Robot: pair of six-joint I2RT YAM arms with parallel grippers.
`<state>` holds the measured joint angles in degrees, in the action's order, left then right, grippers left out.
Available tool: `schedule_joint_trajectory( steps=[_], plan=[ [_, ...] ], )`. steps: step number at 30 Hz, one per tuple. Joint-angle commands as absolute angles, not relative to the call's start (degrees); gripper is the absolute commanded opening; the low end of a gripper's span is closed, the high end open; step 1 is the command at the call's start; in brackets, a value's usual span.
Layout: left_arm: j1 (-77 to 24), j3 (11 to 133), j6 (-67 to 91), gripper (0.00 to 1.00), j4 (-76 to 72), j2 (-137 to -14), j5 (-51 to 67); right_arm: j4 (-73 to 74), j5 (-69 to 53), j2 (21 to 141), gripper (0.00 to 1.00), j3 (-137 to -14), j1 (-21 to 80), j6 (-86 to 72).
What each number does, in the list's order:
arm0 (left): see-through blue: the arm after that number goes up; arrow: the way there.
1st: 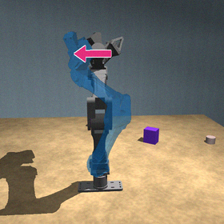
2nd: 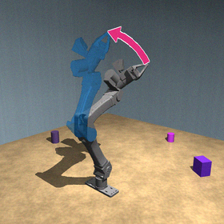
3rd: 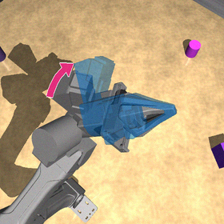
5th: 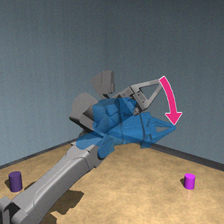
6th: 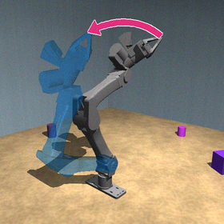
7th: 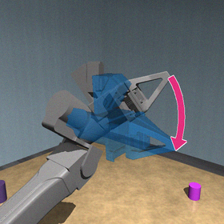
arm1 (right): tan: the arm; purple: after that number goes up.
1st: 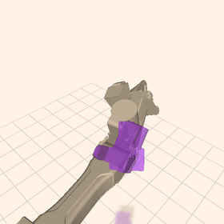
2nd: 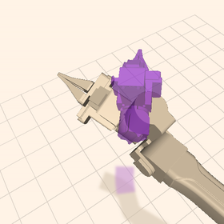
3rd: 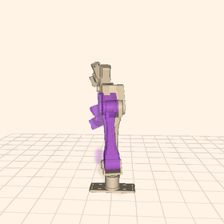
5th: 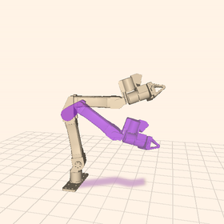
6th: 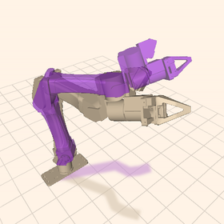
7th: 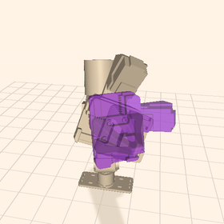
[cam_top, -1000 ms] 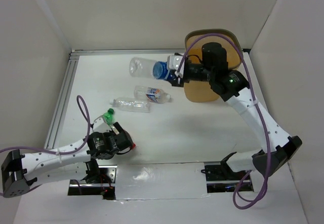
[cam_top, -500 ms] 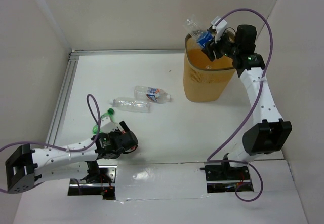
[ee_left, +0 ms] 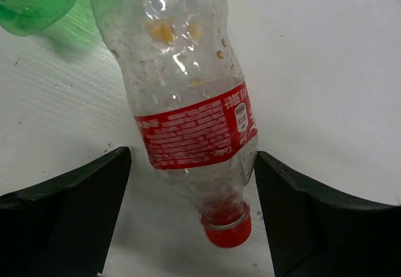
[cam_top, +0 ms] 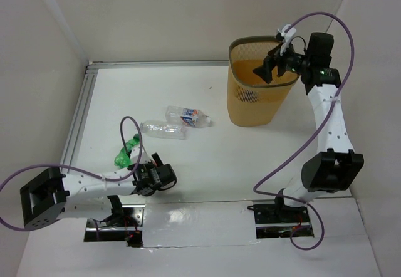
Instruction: Put the plastic bottles in the bin
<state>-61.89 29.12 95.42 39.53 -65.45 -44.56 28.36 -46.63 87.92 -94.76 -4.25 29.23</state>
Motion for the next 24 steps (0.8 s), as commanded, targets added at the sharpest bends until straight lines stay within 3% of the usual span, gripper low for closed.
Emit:
schedule_joint_trajectory(
  steps=[1, 7, 12, 16, 20, 24],
  plan=[
    [-61.6, 30.0, 98.6, 0.9, 39.5, -68.5, -45.8, 31.6, -61.2, 80.7, 1.0, -94.0, -5.5, 32.4],
    [-61.6, 31.7, 99.2, 0.64, 38.9, -73.7, -45.8, 42.5, -68.6, 75.3, 1.0, -90.2, -5.5, 42.1],
    [-62.1, 31.7, 95.1, 0.47, 34.8, -73.2, -44.6, 48.9, -69.8, 72.2, 0.99, -88.9, -5.5, 47.7],
    [-64.6, 33.2, 83.2, 0.35, 27.4, -69.4, -42.8, 51.5, -69.8, 69.1, 0.96, -87.6, -4.3, 50.6],
    [-66.3, 37.9, 70.0, 0.26, 18.4, -66.8, -38.9, 50.7, -66.9, 64.6, 0.88, -83.9, -1.7, 51.2],
    [-66.3, 45.0, 60.8, 0.18, 14.0, -66.2, -36.3, 43.1, -62.5, 59.1, 0.65, -78.1, -1.0, 44.5]
  ],
)
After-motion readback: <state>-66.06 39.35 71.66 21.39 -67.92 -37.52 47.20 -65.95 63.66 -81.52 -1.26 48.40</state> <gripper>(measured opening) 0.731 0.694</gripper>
